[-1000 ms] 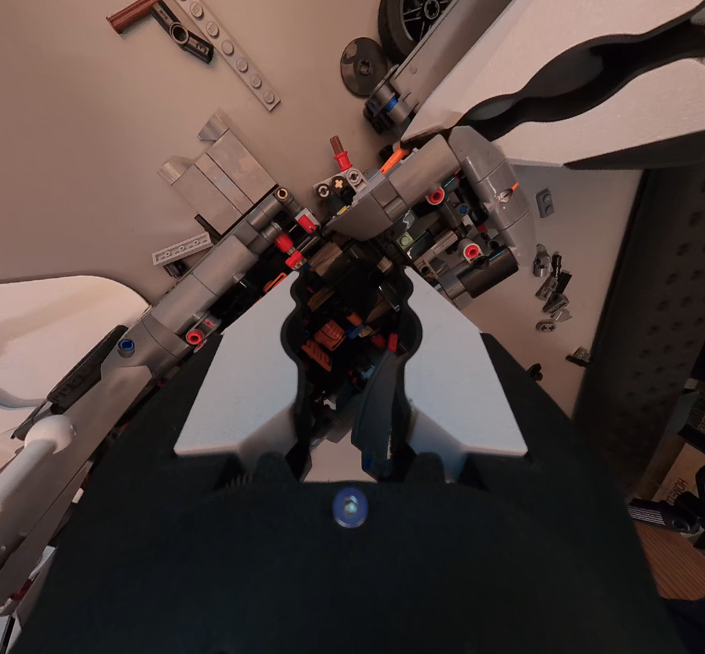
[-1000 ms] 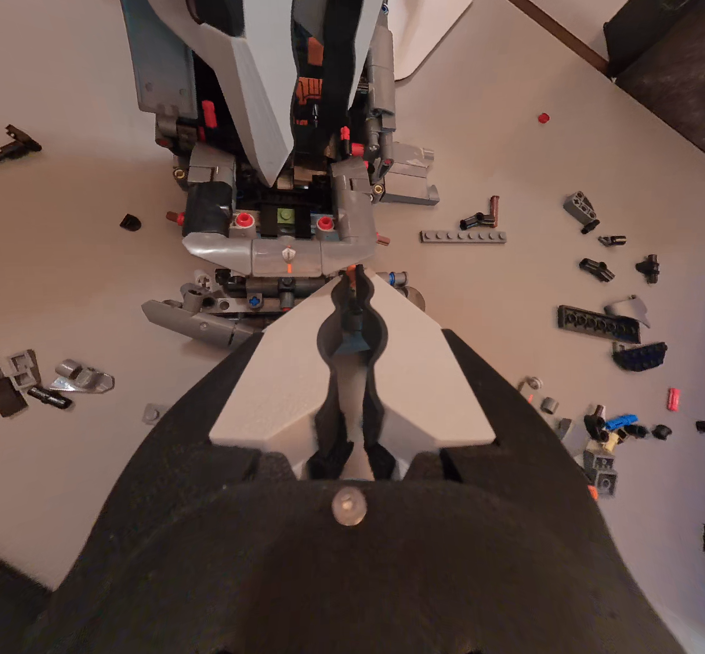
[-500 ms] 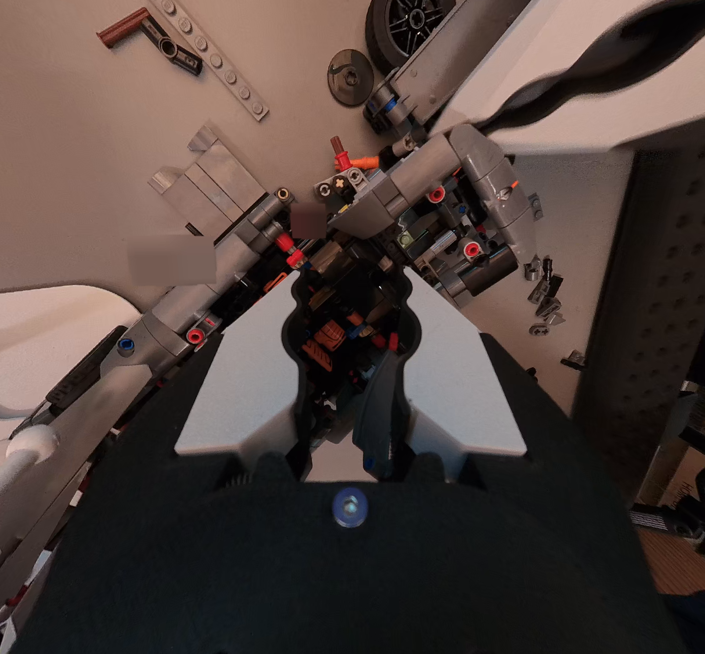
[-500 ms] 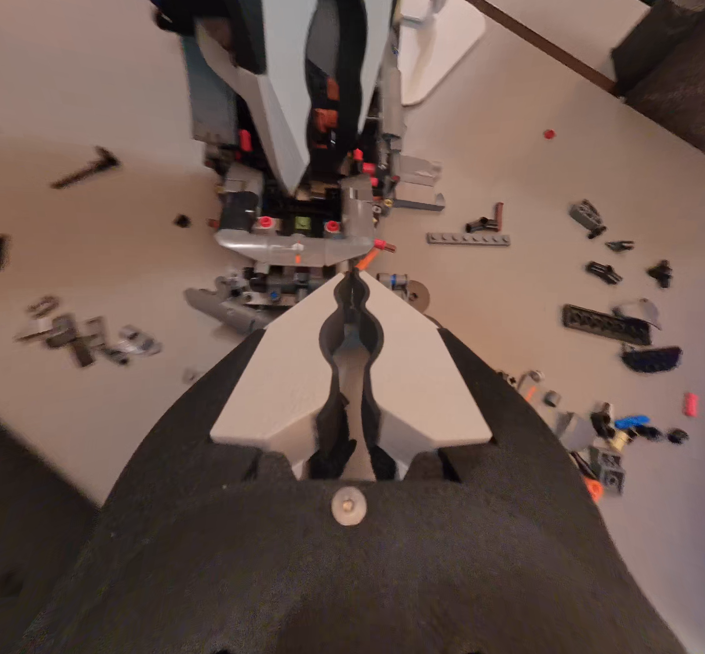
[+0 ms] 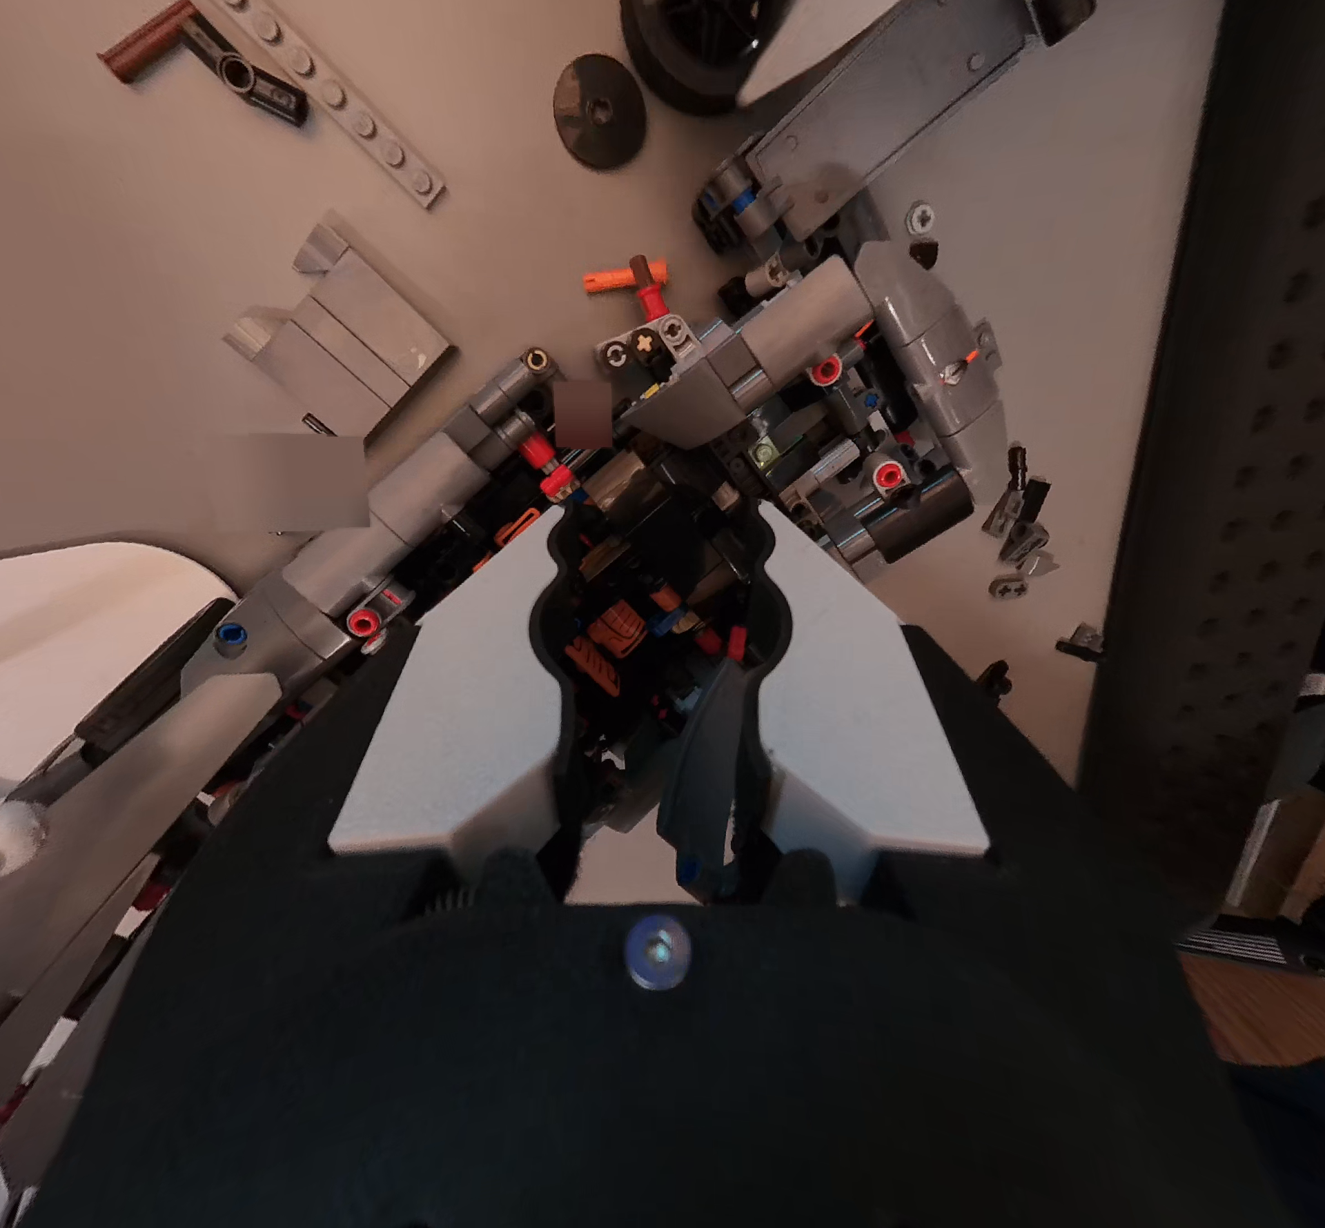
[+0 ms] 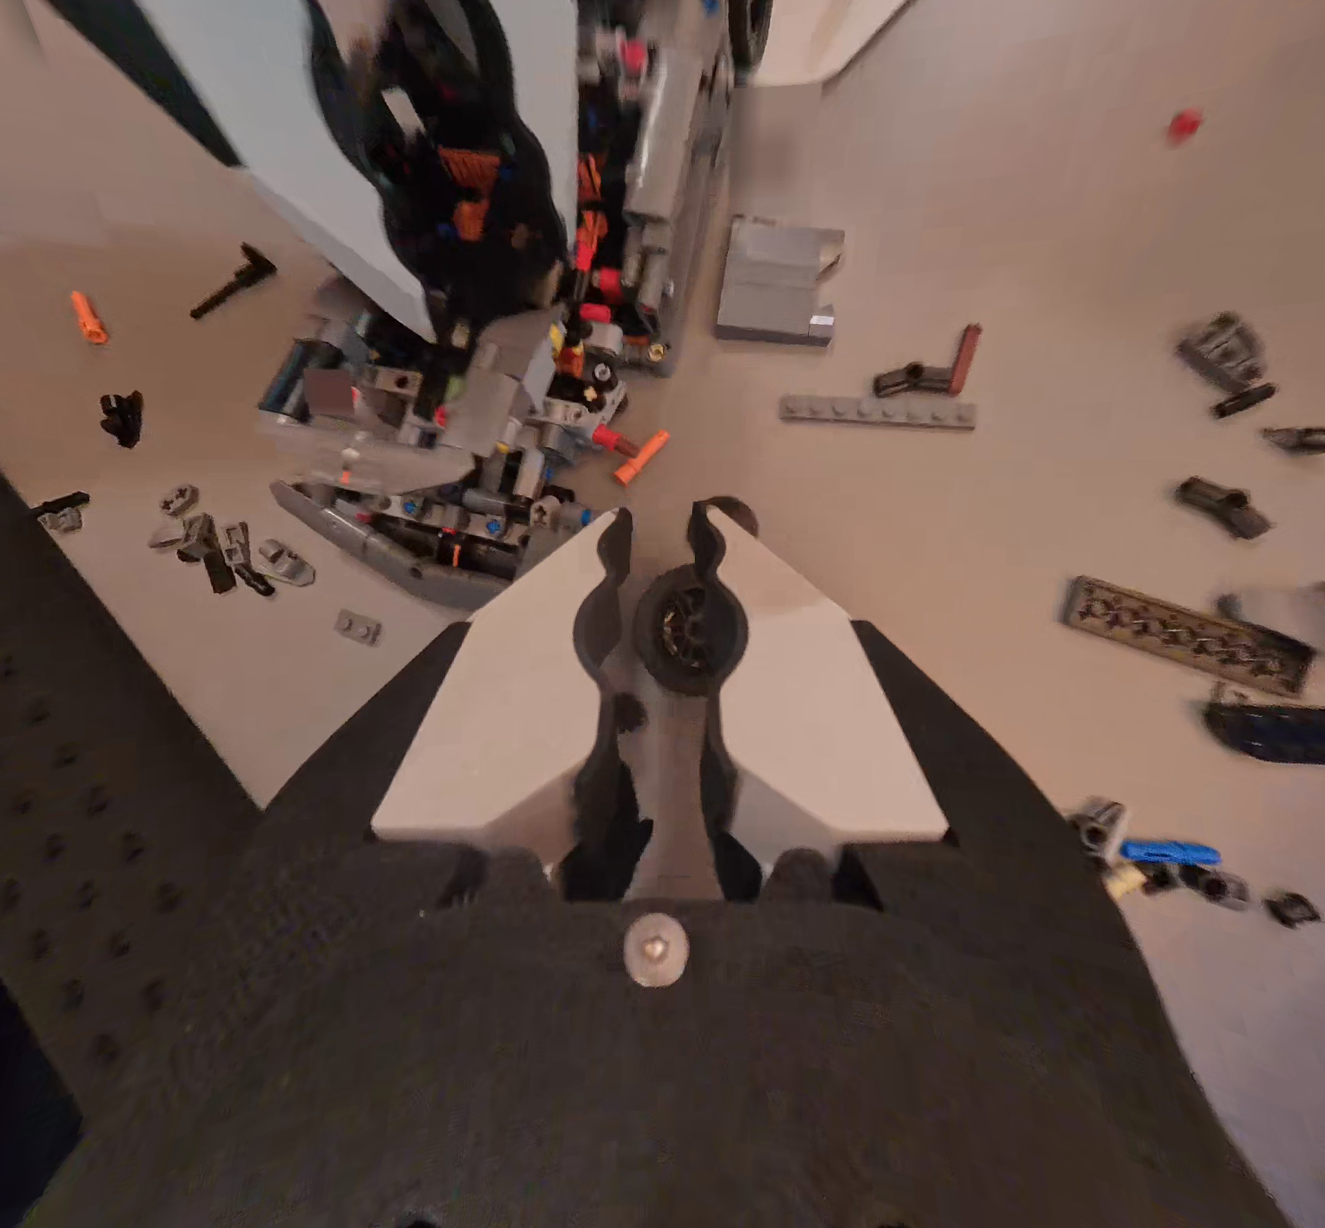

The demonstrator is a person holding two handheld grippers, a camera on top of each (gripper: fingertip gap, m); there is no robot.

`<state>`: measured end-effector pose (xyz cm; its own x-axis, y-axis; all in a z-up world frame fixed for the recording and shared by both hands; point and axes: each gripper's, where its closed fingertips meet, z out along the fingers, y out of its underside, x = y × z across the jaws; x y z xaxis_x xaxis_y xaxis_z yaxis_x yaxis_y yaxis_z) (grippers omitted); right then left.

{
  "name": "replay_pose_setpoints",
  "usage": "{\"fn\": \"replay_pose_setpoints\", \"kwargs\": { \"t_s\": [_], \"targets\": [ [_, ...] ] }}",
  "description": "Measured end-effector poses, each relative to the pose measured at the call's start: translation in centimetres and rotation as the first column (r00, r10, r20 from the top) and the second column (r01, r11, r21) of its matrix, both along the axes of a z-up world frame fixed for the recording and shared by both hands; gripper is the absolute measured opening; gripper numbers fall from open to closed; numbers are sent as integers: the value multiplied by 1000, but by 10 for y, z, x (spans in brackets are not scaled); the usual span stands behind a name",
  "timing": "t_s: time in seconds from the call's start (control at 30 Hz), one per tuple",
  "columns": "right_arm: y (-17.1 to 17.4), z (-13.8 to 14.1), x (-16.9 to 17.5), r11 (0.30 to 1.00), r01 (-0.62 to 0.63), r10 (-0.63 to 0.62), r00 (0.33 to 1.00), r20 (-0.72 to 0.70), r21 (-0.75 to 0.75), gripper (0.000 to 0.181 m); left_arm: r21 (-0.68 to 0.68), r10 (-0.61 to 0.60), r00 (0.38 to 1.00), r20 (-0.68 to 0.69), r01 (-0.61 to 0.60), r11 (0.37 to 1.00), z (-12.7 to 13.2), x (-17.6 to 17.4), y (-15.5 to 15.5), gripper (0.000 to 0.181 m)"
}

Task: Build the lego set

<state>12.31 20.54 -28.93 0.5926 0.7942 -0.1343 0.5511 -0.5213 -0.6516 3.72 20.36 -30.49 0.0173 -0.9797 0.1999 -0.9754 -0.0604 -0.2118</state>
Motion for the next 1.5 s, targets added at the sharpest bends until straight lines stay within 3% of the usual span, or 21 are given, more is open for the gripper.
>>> {"fn": "replay_pose_setpoints", "kwargs": {
  "t_s": [0.17, 0.43, 0.53, 0.73, 0.83, 0.97, 1.17, 1.3, 1.5],
  "targets": [
    [4, -23, -15, 997, -6, 8, 1000, 23, -82, 16, 4, -29, 1000, 0, 29, 1000, 0, -8, -1, 44],
    [2, -45, -32, 998, -6, 12, 995, 99, -66, 18, 27, -45, 999, 5, 45, 999, -1, -23, 4, 37],
    [6, -46, -30, 1000, 7, -4, 992, 126, -23, 7, 35, -57, 998, 15, 57, 998, -1, -24, 3, 37],
    [6, -42, -32, 1000, -6, 5, 994, 113, 10, 3, 33, -66, 997, 25, 65, 997, -1, -24, 4, 37],
    [-2, -24, -37, 1000, -15, 15, 1000, 26, -13, 3, 36, -70, 997, 28, 69, 997, -1, -24, 3, 37],
    [-16, -8, -39, 997, -66, 67, 998, 13, -37, 2, 36, -73, 997, 23, 72, 997, -1, -24, 3, 37],
    [-37, 1, -53, 981, -106, 102, 994, -34, -160, 2, 27, -72, 997, 23, 72, 997, -1, -24, 3, 37],
    [-44, -10, -58, 964, -112, 113, 994, -8, -240, 2, 29, -71, 997, 22, 71, 997, -1, -24, 3, 37],
    [-44, -18, -60, 973, -62, 93, 987, 128, -223, 2, 26, -74, 997, 21, 74, 997, -1, -24, 3, 37]
  ]
}}
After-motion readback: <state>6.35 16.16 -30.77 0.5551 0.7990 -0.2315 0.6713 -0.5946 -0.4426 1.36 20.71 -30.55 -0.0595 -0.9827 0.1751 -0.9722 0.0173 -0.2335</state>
